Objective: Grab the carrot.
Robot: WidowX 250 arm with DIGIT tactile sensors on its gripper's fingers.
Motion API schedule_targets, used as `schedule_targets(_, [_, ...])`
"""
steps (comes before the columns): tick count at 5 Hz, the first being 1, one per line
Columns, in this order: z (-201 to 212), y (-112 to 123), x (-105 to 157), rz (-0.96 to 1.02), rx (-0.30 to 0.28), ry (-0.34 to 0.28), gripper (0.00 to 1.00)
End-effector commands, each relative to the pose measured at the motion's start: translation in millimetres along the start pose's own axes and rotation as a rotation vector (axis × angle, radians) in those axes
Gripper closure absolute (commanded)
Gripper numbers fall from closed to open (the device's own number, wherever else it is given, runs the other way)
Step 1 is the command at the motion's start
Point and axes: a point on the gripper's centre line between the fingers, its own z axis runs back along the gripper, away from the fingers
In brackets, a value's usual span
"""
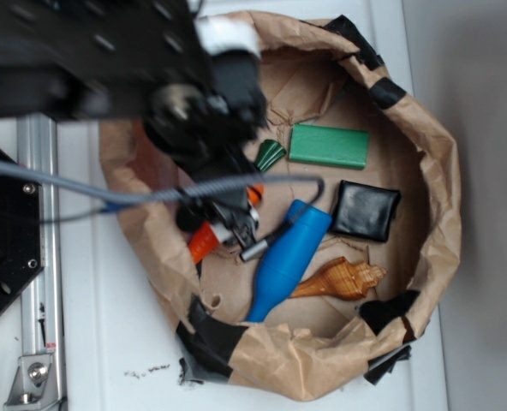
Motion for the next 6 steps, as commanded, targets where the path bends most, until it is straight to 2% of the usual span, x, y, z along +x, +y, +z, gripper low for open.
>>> schedule_targets(1, [-38.6,-30.4,25.4,-0.112,-0.058,-0.022,0.00])
schedule_targets(2, [-72.5,-38.3,16.9,-0.205,-0.081,0.022,0.00])
schedule_targets(3, [-63.0,-38.6,16.9,-0.242,-0.063,0.012,1.00])
schedule_targets(4, [-13.6,-40.6,29.7,-0.379,-0.023,-0.084,1.00])
schedule_targets(5, [37.5,-37.3,35.6,-0.557,0.025,-0.223,1.00])
schedule_targets(6, [88.7,-34.4,32.0,-0.635,0.006,-0.331,1.00])
